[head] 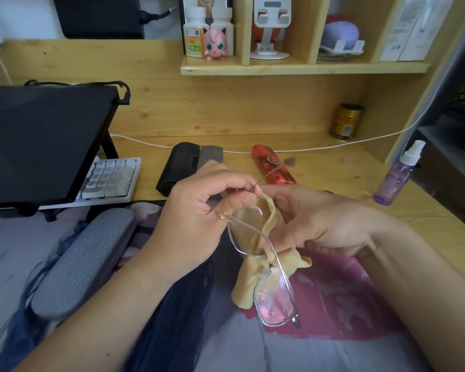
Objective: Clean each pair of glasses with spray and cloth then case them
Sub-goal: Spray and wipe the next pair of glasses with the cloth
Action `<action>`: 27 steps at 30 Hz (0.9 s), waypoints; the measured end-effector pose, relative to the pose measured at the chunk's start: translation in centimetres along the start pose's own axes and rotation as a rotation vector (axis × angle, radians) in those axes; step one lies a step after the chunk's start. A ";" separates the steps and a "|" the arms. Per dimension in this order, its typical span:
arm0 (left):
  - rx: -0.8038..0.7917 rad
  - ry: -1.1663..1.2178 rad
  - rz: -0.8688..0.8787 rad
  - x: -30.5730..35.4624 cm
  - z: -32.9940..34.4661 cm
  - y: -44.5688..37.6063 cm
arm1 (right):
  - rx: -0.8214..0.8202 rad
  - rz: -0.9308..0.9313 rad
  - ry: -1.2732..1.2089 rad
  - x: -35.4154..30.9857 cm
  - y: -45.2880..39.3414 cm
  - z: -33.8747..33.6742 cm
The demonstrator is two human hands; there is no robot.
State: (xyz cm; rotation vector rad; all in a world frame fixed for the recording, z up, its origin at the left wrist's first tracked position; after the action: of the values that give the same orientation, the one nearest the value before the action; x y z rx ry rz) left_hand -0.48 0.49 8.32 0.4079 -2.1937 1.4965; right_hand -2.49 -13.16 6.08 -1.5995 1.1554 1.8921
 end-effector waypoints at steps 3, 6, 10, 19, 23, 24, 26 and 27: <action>-0.036 0.002 0.018 0.1 0.2 0.0 | -0.027 -0.015 0.017 0.2 -0.2 0.3; -0.048 0.013 0.022 0.3 0.3 -0.1 | -0.041 -0.009 0.004 0.3 -0.2 0.5; -0.066 0.021 0.037 0.6 0.7 0.0 | -0.054 -0.005 0.014 0.4 -0.4 1.0; -0.064 -0.014 0.051 0.2 0.9 0.0 | 0.083 -0.039 0.130 -0.2 -0.4 1.0; -0.031 -0.020 0.019 -0.4 0.9 0.2 | 0.089 -0.103 0.048 -0.3 -0.7 1.3; -0.027 -0.024 0.017 -0.4 0.9 0.2 | 0.084 -0.126 -0.001 -0.3 -0.7 1.3; -0.025 -0.036 0.017 -0.4 0.9 0.2 | 0.092 -0.166 -0.097 -0.4 -0.9 1.4; -0.024 -0.041 0.014 -0.4 1.0 0.2 | 0.103 -0.182 -0.137 -0.3 -1.0 1.4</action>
State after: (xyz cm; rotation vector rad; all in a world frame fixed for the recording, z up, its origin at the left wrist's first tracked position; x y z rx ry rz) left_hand -0.39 -0.34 7.65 0.4196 -2.2484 1.4807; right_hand -2.53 -11.43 6.07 -1.4443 0.9977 1.7664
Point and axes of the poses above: each hand's wrist, its own y-axis away from the middle knuckle, its own z-axis out of the palm, x = y × z, the point moved 6 cm from there along -y, towards the middle knuckle, and after that the axes turned 9 degrees about z, right-handed, at the moved point
